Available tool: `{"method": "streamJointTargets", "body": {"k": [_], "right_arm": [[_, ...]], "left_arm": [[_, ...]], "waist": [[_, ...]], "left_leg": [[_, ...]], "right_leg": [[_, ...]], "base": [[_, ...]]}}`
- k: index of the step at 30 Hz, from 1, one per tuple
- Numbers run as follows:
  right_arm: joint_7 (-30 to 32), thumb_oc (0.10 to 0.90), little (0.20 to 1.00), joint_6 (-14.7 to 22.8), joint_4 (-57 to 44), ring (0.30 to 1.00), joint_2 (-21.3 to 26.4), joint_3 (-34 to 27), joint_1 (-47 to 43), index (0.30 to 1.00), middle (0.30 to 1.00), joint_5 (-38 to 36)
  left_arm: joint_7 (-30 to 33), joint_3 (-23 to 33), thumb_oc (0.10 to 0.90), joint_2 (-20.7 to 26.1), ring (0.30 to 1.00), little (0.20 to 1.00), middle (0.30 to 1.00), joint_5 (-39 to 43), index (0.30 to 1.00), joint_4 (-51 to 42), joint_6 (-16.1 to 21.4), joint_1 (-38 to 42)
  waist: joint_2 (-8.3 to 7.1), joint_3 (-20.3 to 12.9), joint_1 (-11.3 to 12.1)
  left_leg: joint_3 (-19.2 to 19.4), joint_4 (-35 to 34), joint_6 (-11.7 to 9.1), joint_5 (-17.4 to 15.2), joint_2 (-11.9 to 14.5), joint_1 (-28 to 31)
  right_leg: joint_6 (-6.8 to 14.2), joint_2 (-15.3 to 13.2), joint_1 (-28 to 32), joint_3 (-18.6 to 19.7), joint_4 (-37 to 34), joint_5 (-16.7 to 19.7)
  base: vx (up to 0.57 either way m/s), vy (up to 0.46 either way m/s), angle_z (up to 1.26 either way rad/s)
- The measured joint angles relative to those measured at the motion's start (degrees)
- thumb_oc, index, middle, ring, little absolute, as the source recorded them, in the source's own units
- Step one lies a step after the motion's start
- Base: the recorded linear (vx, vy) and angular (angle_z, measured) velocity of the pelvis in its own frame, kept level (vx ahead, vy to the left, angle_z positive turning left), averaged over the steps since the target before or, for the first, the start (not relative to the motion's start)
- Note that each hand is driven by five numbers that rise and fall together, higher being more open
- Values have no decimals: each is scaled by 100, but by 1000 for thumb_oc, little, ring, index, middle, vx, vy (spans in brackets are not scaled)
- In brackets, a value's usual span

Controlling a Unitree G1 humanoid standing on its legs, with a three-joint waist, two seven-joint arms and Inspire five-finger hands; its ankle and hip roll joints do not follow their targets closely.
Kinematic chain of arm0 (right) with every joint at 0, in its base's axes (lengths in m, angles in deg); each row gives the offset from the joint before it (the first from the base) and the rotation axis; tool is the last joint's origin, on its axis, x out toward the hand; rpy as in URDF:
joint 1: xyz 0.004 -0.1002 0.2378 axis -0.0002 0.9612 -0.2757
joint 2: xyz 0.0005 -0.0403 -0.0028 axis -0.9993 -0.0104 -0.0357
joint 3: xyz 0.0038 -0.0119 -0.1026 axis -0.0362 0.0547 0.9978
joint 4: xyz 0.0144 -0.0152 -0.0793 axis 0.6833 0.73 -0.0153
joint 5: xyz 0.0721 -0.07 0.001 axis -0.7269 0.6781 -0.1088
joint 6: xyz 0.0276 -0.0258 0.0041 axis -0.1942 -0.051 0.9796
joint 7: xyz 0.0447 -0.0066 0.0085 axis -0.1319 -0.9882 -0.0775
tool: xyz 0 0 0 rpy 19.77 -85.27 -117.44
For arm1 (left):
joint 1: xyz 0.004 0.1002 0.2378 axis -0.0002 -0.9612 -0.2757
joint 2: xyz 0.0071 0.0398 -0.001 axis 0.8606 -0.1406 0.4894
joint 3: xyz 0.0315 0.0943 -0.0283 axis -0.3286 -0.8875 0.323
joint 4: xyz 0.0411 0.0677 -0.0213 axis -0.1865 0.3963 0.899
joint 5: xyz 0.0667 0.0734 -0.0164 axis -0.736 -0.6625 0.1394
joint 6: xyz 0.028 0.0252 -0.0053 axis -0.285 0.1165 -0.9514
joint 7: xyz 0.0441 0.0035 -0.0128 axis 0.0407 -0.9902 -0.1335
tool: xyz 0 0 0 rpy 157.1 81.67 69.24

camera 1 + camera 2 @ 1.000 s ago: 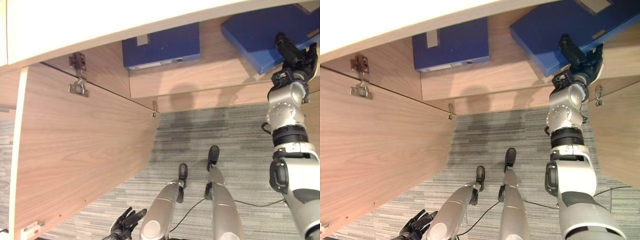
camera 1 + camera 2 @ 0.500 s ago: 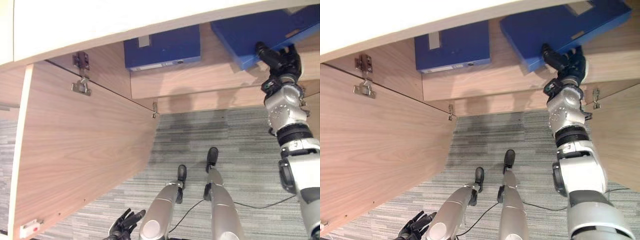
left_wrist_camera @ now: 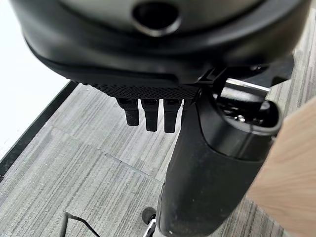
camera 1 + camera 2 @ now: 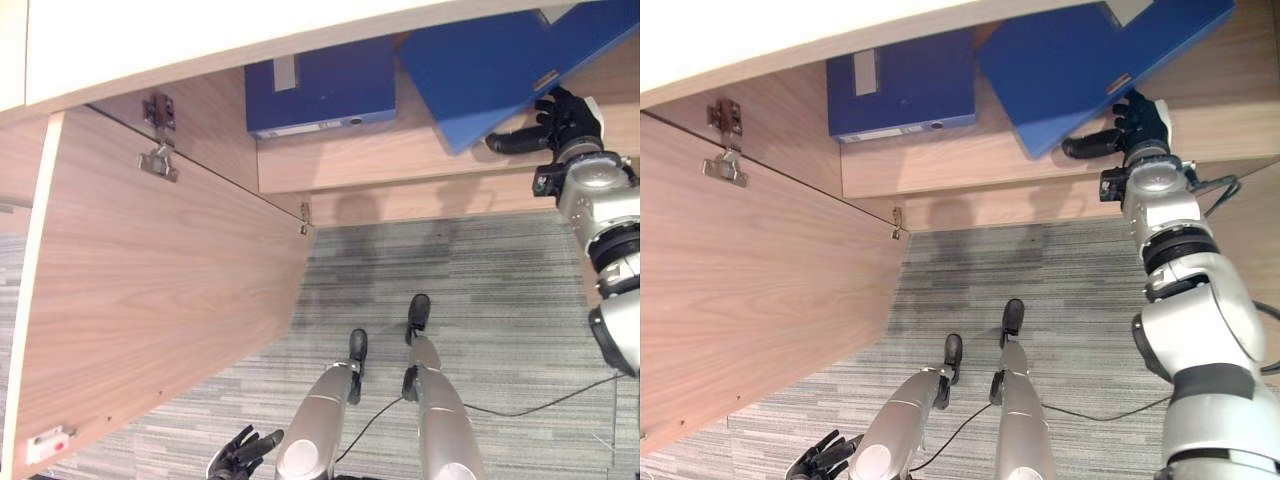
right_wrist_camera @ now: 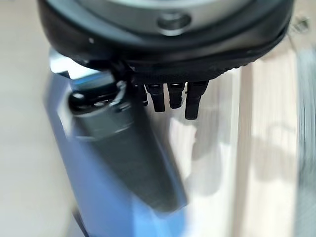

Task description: Put the empty folder in the office cabinet

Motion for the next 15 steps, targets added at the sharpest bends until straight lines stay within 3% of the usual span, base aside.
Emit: {"method": "streamJointTargets", "body": {"k": [3,6,7,15], "right_arm": [[-185,800,900,-99,-7,900,51,573,-149,900,900,316],[-440,800,900,-180,-502,900,372,1945,-445,900,900,769],[-474,800,900,-185,-585,900,388,2048,-460,900,900,783],[-592,800,900,-104,-844,900,226,1458,-296,900,900,420]], "left_arm": [[1,-112,800,109,900,900,900,0,900,100,28,-1],[3,-122,800,226,900,900,900,0,900,180,34,-2],[3,-122,800,230,900,900,900,0,900,180,36,-6],[24,-298,800,377,900,900,900,24,900,175,179,-3]], "waist": [[-108,2,92],[-242,7,145],[-243,7,153],[-245,8,170]], "left_leg": [[-42,58,-30,-8,26,-53],[-94,224,-68,-37,60,-264],[-97,268,-68,-53,72,-303],[-54,473,-1,-162,90,-383]], "right_leg": [[35,35,10,-4,-58,12],[113,77,-53,-34,-168,70],[116,87,-64,-43,-168,72],[29,98,-61,-7,-166,201]], "base": [[-4,-9,4],[-2,-24,5],[0,0,0],[-2,1,-2]]}}
